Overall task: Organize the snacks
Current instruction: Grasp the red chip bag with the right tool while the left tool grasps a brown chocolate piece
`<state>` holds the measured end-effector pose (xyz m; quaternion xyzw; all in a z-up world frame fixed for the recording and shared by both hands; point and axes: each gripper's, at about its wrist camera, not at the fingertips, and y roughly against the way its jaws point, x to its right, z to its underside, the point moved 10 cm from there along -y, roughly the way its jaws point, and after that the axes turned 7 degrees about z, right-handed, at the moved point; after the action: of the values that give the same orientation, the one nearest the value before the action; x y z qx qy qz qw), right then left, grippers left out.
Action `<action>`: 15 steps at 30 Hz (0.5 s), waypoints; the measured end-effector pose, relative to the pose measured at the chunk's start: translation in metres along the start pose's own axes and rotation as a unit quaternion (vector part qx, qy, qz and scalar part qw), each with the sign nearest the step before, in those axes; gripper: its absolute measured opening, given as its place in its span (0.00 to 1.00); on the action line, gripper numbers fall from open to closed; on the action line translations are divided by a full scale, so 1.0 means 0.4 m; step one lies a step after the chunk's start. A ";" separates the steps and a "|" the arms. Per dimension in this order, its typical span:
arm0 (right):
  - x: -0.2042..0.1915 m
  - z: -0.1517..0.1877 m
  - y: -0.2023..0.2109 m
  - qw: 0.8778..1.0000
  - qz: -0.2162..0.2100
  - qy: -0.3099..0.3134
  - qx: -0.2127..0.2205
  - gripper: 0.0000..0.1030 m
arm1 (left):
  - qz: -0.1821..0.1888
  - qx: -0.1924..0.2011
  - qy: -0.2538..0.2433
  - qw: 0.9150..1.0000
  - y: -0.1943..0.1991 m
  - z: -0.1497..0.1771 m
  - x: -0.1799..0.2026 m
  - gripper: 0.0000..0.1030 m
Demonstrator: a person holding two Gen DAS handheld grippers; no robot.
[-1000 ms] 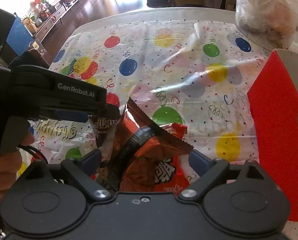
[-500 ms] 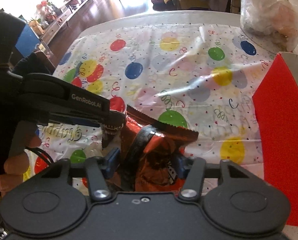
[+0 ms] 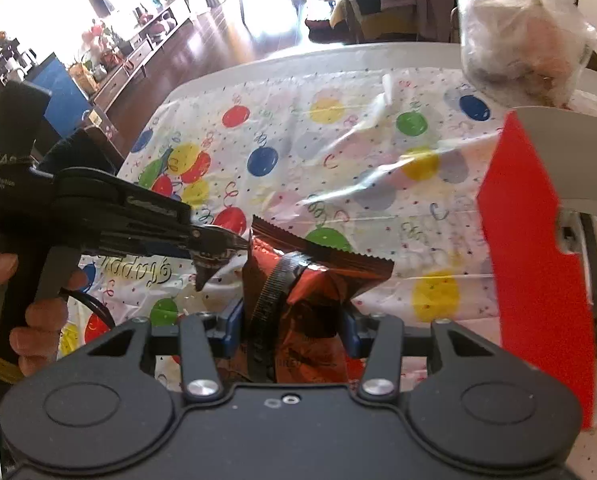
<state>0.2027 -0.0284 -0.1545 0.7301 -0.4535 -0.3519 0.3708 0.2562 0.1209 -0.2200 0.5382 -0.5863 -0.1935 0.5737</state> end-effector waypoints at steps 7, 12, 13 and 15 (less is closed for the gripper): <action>0.042 0.003 0.067 1.000 -0.004 -0.009 0.020 0.45 | 0.006 0.028 -0.009 1.000 0.077 0.020 0.022 0.24; 0.068 0.001 0.118 0.999 -0.009 -0.012 0.037 0.45 | 0.016 0.045 -0.024 0.999 0.123 0.035 0.053 0.21; 0.072 0.000 0.127 0.999 -0.011 -0.011 0.040 0.45 | 0.015 0.046 -0.028 0.998 0.128 0.037 0.057 0.21; 0.083 0.003 0.138 0.999 -0.013 -0.011 0.042 0.45 | 0.003 0.051 -0.035 0.998 0.131 0.038 0.059 0.21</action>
<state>0.1908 -0.0767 -0.1133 0.7470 -0.4619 -0.3456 0.3303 0.2269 0.1132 -0.1688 0.5578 -0.6172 -0.1801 0.5248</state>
